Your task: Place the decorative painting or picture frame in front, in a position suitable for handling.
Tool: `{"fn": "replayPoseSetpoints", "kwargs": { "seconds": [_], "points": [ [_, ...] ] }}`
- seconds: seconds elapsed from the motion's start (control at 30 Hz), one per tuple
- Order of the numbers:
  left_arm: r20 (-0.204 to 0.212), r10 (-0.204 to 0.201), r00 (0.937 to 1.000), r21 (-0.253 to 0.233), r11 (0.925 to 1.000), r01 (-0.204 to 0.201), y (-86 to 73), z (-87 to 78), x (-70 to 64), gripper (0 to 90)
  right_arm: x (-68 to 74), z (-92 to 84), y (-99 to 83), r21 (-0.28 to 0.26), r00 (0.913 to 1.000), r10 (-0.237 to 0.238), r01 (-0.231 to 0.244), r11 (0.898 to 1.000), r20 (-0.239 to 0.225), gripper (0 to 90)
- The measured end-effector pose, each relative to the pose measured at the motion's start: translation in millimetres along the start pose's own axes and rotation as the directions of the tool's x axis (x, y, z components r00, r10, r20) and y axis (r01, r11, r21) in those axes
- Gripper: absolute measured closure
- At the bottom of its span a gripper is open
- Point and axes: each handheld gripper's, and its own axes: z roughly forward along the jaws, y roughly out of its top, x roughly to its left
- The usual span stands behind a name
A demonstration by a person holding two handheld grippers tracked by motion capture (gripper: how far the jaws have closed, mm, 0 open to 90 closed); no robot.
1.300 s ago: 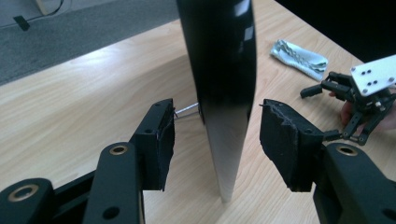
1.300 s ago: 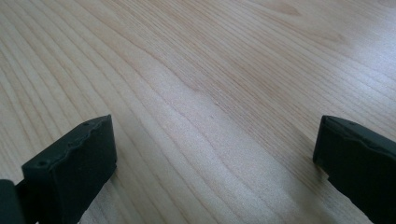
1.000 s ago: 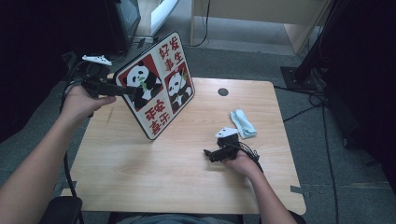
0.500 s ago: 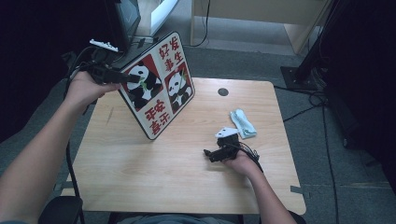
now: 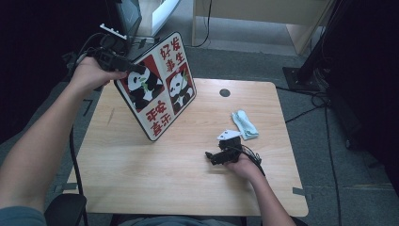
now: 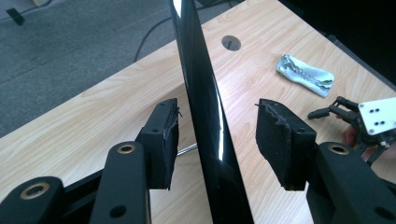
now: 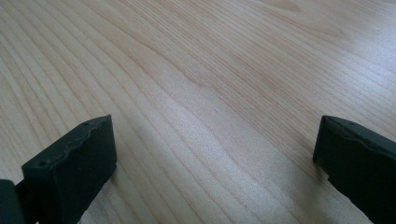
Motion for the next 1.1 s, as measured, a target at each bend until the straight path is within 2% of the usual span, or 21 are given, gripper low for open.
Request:
{"fn": "replayPoseSetpoints", "kwargs": {
  "seconds": [0.17,0.27,0.37,0.47,0.57,0.8,1.1],
  "points": [
    [0.034,-0.012,0.9993,0.010,0.9999,0.011,10.5,7.1,3.2,49.9,0.7,-0.3,-0.3,0.000,1.0000,0.005,-0.005,1.000,0.006,0.0],
    [0.011,-0.012,0.9999,0.039,0.9992,0.011,16.3,10.7,5.6,51.0,1.1,-0.8,-0.8,0.000,1.0000,0.006,-0.006,1.000,0.007,0.0],
    [0.018,-0.019,0.9996,0.038,0.9991,0.019,22.8,12.9,8.3,52.4,2.2,-1.4,-1.7,-0.002,0.9999,0.011,-0.011,1.000,0.007,0.0],
    [0.015,-0.012,0.9998,0.056,0.9984,0.011,28.5,17.2,9.2,54.0,2.9,-2.4,-2.7,-0.002,1.0000,0.006,-0.006,1.000,0.006,0.0],
    [0.032,-0.010,0.9994,0.057,0.9983,0.008,34.1,21.2,10.0,55.4,3.6,-3.2,-3.6,-0.003,0.9999,0.008,-0.008,1.000,0.009,0.0],
    [0.035,-0.008,0.9993,0.099,0.9951,0.005,45.0,29.7,12.4,60.3,5.1,-5.9,-6.1,0.001,1.0000,0.007,-0.007,1.000,0.003,0.0],
    [0.024,-0.003,0.9997,0.177,0.9842,-0.001,51.2,39.8,11.2,66.3,5.7,-9.2,-9.7,-0.002,1.0000,-0.002,0.002,1.000,0.001,0.0]
  ]
}}
